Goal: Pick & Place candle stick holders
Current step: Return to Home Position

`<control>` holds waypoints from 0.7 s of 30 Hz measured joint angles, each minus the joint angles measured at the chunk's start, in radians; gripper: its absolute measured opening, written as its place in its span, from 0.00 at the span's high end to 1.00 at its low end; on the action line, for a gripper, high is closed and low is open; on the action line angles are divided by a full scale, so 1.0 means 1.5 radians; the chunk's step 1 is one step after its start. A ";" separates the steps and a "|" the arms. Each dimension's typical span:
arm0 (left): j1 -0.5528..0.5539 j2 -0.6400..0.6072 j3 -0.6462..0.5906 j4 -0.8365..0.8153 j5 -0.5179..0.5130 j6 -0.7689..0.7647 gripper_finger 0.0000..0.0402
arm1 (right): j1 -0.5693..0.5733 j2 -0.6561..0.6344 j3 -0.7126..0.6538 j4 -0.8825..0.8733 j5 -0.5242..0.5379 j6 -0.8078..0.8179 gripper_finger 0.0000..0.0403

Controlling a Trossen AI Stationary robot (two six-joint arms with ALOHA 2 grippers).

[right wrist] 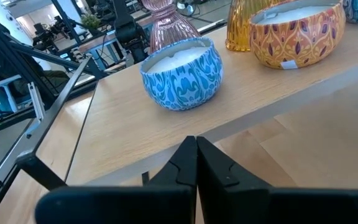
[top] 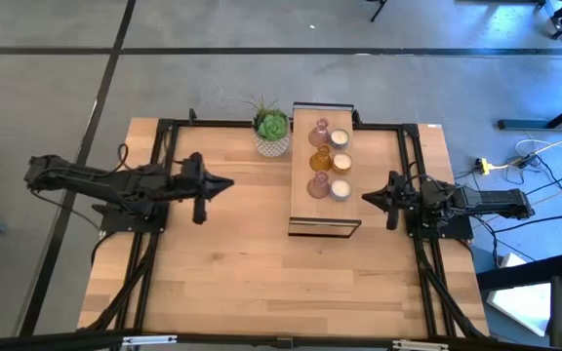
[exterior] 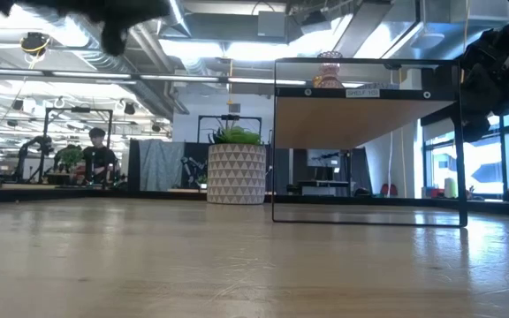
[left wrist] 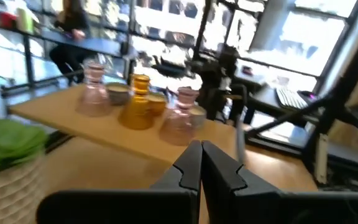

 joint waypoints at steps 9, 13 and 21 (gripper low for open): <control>-0.002 -0.134 -0.188 0.184 -0.032 0.055 0.99 | 0.000 0.000 0.000 0.000 0.000 0.000 1.00; -0.001 -0.158 -0.246 0.215 -0.061 0.071 1.00 | 0.000 0.000 0.000 0.000 0.000 0.000 1.00; -0.001 -0.188 -0.310 0.173 -0.075 0.088 0.99 | 0.000 0.000 0.000 0.000 0.000 0.000 1.00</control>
